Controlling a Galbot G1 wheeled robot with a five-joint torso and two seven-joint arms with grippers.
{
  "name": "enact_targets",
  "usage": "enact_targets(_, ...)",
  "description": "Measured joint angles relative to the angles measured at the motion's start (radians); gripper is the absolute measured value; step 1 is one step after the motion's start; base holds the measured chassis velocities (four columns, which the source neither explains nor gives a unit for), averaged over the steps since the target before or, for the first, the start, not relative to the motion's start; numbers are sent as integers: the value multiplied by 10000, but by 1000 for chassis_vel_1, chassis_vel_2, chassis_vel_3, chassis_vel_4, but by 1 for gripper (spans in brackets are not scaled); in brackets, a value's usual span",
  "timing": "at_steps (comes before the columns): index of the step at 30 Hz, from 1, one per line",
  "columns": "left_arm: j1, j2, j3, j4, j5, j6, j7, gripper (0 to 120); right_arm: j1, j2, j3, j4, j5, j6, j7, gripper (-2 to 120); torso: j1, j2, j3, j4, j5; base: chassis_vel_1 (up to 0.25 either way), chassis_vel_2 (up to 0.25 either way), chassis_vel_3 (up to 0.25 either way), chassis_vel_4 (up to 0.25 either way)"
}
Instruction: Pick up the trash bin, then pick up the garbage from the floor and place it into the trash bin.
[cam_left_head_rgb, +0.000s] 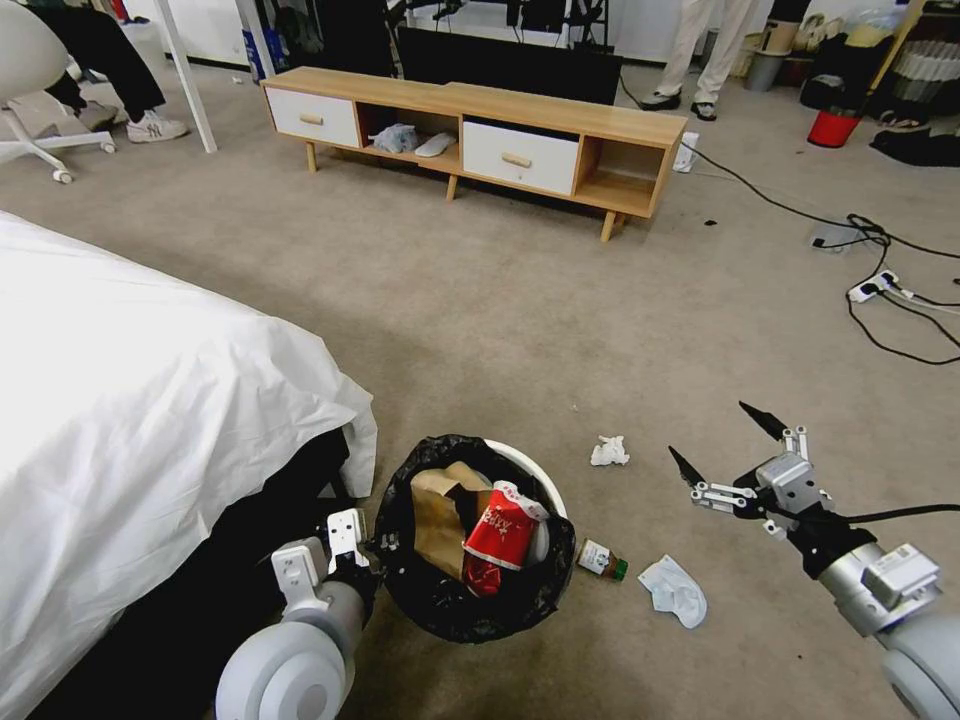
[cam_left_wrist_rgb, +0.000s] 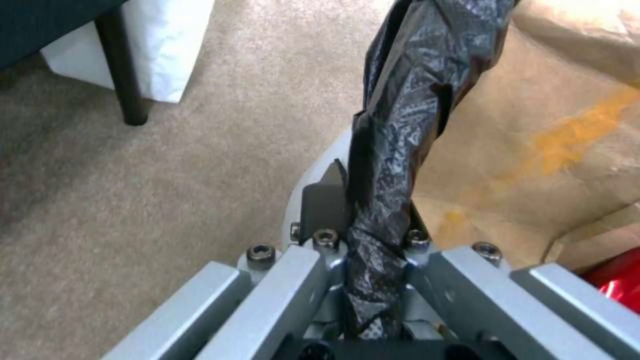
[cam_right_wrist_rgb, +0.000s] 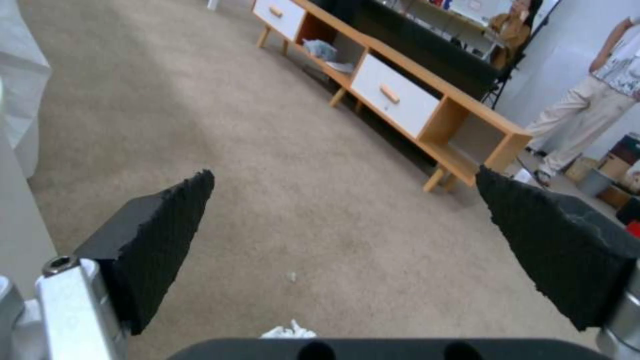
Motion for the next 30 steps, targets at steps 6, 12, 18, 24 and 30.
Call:
enact_targets(6,-357,-44,-36,248,-115,2,3,1,85,-809,-163,-229,674,-555,443,100,0,1,0,0,-1,0,0,0,0)
enact_targets(12,-672,-278,-128,446,-220,-9,12,1,279,-2121,-725,-604,1873,-1579,1400,100,0,0,1,2,-1,0,0,0,0)
enact_targets(18,-790,-434,-168,516,-213,-18,29,1,517,-3198,-1373,-1075,3156,-2226,1934,100,0,0,0,0,0,0,0,0,0)
enact_targets(24,-914,-527,-234,557,-192,-44,37,1,939,-3879,-2151,-1604,4438,-2685,2268,100,1,0,1,-1,-2,0,0,0,0)
enact_targets(30,-949,-601,-306,566,-195,-63,45,1,2583,-3609,-3883,-2253,5390,-3272,2636,100,0,-2,0,1,1,0,0,0,0)
